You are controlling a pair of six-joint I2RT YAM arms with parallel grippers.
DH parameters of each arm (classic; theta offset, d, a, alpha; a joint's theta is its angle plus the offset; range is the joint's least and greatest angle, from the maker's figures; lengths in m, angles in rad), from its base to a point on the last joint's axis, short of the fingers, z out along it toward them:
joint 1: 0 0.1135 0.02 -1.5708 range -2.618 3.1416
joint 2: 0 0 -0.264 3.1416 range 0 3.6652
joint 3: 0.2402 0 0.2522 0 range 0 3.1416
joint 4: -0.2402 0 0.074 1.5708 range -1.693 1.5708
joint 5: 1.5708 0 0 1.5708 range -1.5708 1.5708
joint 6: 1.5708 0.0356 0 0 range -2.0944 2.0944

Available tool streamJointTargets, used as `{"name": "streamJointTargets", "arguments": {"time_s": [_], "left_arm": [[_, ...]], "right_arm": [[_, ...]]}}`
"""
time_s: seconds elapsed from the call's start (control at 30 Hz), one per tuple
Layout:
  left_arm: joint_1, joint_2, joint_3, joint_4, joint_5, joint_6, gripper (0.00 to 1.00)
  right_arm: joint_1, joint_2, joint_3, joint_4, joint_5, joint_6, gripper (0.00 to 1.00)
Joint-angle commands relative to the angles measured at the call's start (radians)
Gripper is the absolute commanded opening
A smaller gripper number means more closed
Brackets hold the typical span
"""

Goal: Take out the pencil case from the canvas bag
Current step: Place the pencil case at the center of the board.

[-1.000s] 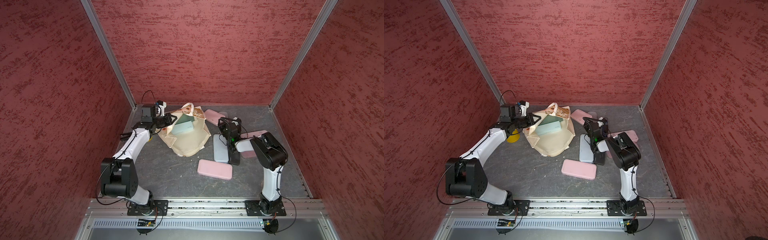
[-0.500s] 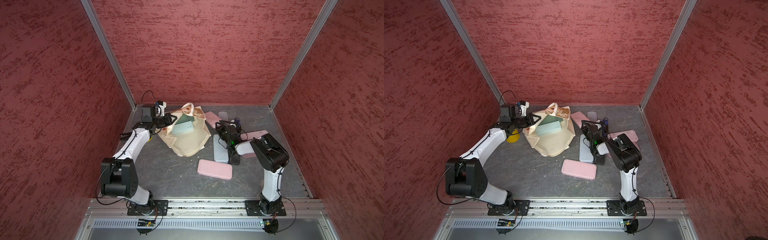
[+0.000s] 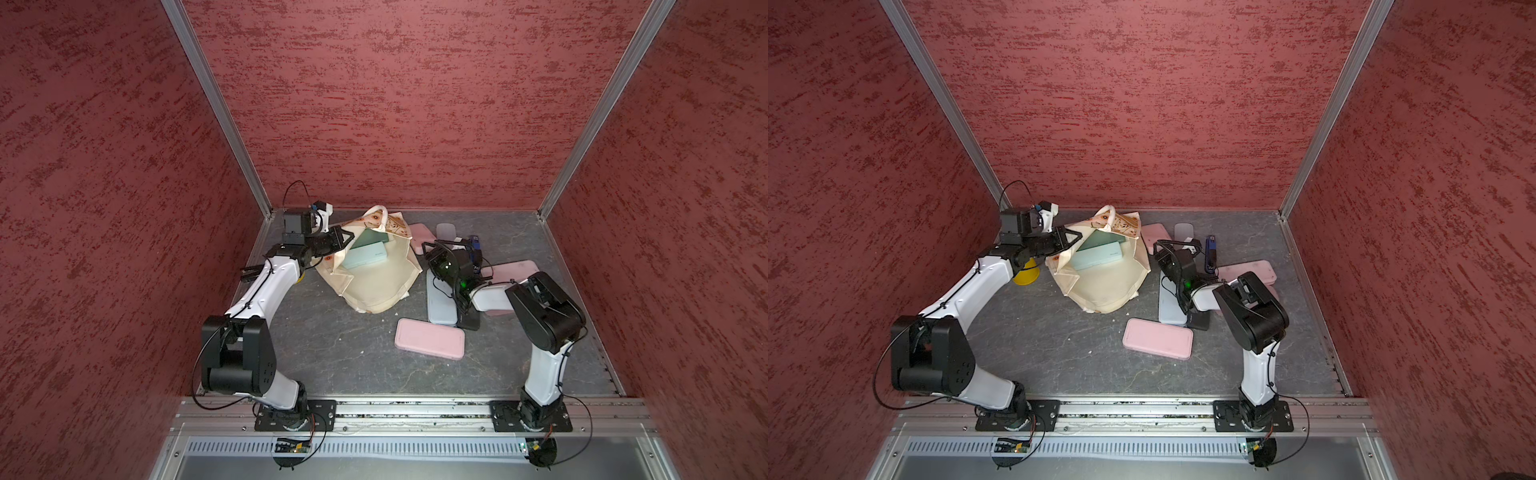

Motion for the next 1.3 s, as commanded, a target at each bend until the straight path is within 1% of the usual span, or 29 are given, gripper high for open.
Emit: {"name": "streamJointTargets", "arguments": {"time_s": [0.0,0.37,0.6,0.8,0.9,1.03,1.13,1.27], "left_arm": [[0.010,-0.026,-0.001,0.009,0.008,-0.009,0.00],[0.010,-0.030,-0.001,0.007,0.006,-0.006,0.00],[0.010,-0.031,-0.001,0.007,0.005,-0.006,0.00],[0.011,-0.031,-0.001,0.007,0.006,-0.007,0.00],[0.010,-0.034,-0.001,0.008,0.005,-0.007,0.00],[0.010,-0.038,-0.003,0.007,0.004,-0.008,0.00],[0.010,-0.045,-0.004,0.010,0.005,-0.008,0.00],[0.010,-0.050,-0.005,0.014,0.006,-0.012,0.00]], "right_arm": [[0.007,-0.039,-0.002,-0.015,-0.031,0.025,0.61],[0.011,-0.108,-0.032,-0.019,-0.030,0.033,0.61],[0.014,-0.218,-0.025,-0.098,0.031,-0.058,0.61],[0.032,-0.318,0.021,-0.207,0.094,-0.199,0.60],[0.060,-0.357,0.065,-0.257,0.116,-0.308,0.60],[0.128,-0.414,0.108,-0.312,0.151,-0.473,0.60],[0.199,-0.477,0.098,-0.342,0.214,-0.581,0.60],[0.313,-0.559,0.054,-0.378,0.301,-0.665,0.60]]}}
